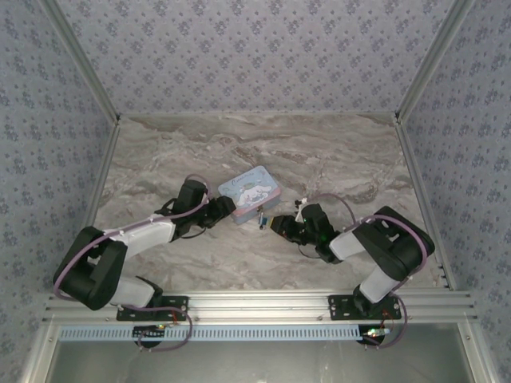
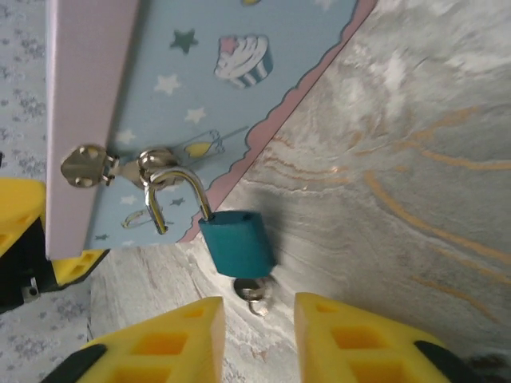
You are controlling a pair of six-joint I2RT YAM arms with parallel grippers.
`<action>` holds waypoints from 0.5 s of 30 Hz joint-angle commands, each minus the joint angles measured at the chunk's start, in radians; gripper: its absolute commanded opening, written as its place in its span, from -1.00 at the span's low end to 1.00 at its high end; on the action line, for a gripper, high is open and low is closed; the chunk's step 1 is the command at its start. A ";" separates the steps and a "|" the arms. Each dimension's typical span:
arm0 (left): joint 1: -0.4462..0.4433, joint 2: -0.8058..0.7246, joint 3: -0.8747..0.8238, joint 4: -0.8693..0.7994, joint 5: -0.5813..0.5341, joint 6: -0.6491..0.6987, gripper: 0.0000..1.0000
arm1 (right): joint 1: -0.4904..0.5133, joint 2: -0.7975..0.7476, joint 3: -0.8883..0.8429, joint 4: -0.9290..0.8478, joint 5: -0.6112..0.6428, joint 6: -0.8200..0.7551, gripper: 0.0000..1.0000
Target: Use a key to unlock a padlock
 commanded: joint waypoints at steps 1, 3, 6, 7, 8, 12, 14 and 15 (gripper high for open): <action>-0.002 -0.003 -0.019 -0.134 -0.064 0.005 0.17 | -0.019 -0.057 -0.026 -0.164 0.031 -0.077 -0.21; -0.001 -0.007 -0.015 -0.139 -0.061 0.006 0.17 | -0.026 -0.122 -0.016 -0.242 0.030 -0.150 -0.07; -0.003 -0.019 -0.015 -0.146 -0.057 0.004 0.17 | -0.056 -0.203 -0.018 -0.268 0.006 -0.232 0.20; -0.004 -0.022 -0.016 -0.148 -0.057 0.003 0.17 | -0.068 -0.223 -0.018 -0.263 -0.010 -0.256 0.28; -0.006 -0.027 -0.018 -0.150 -0.058 0.002 0.17 | -0.082 -0.241 -0.016 -0.252 -0.035 -0.279 0.38; -0.016 -0.035 -0.020 -0.148 -0.062 -0.006 0.17 | -0.114 -0.267 0.011 -0.173 -0.144 -0.318 0.79; -0.022 -0.033 -0.021 -0.144 -0.062 -0.010 0.17 | -0.111 -0.261 0.033 -0.149 -0.183 -0.325 0.92; -0.025 -0.032 -0.020 -0.142 -0.063 -0.013 0.17 | -0.109 -0.255 0.044 -0.139 -0.197 -0.326 0.96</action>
